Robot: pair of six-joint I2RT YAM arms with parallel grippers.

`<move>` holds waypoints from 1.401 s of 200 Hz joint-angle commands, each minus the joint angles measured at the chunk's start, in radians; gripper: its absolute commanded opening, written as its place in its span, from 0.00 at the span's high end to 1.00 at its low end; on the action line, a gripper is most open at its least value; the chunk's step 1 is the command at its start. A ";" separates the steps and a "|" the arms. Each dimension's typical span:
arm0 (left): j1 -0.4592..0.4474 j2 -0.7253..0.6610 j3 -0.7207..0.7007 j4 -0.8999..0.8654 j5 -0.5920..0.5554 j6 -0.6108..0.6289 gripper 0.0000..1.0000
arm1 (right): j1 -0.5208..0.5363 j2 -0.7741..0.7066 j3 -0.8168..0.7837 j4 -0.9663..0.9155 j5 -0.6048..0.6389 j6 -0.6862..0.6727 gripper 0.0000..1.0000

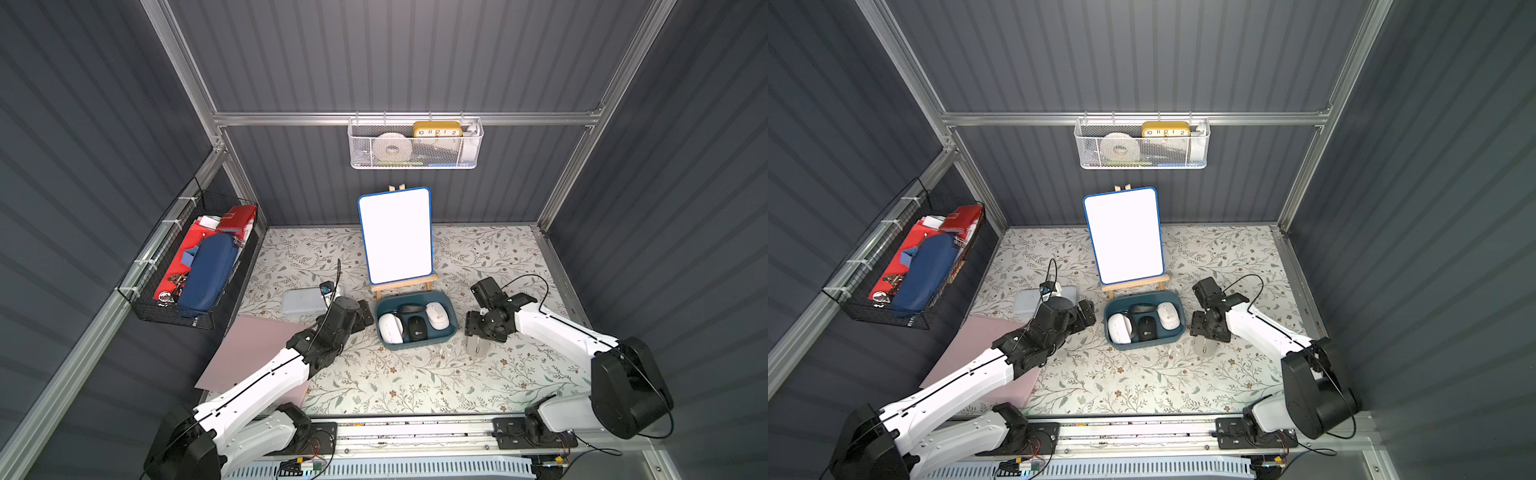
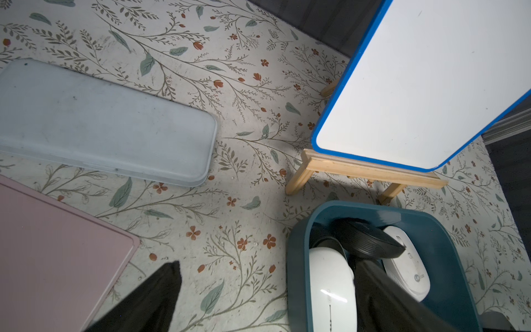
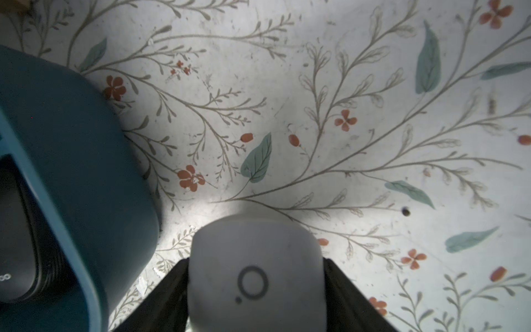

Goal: Take out the mouse from the storage box
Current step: Place the mouse at the center of the board, then pick up the mouse from the storage box.

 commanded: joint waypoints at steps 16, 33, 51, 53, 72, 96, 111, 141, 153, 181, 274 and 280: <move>0.000 0.023 0.039 -0.001 0.009 0.011 0.01 | -0.013 0.048 0.006 0.033 -0.023 -0.019 0.31; 0.000 0.026 0.043 0.000 0.010 0.015 0.01 | -0.013 0.072 0.009 0.032 -0.014 -0.023 0.31; 0.000 0.028 0.045 0.003 0.010 0.022 0.01 | -0.013 0.088 0.006 0.043 0.000 -0.025 0.30; 0.000 0.030 0.045 0.003 0.010 0.023 0.01 | -0.013 0.091 0.007 0.043 -0.001 -0.024 0.30; 0.000 0.040 0.052 0.003 0.011 0.027 0.00 | -0.013 0.097 0.008 0.042 0.001 -0.023 0.28; 0.000 0.048 0.058 0.005 0.017 0.030 0.01 | -0.013 0.087 0.003 0.049 0.012 -0.021 0.24; 0.000 0.050 0.061 0.006 0.020 0.034 0.01 | -0.013 0.083 0.005 0.048 0.011 -0.021 0.21; 0.000 0.045 0.073 -0.003 0.027 0.056 0.00 | -0.013 0.060 0.006 0.039 0.015 -0.025 0.18; 0.000 0.045 0.078 -0.001 0.044 0.073 0.01 | -0.013 0.047 0.006 0.033 0.017 -0.026 0.17; -0.003 0.052 0.103 0.022 0.112 0.173 0.01 | -0.013 -0.014 0.009 0.004 0.028 -0.036 0.16; -0.193 0.470 0.459 -0.173 0.100 0.075 0.03 | -0.010 -0.234 -0.010 -0.030 0.039 -0.064 0.13; -0.208 0.506 0.490 -0.218 0.076 0.047 0.03 | -0.010 -0.242 -0.014 -0.028 0.042 -0.066 0.13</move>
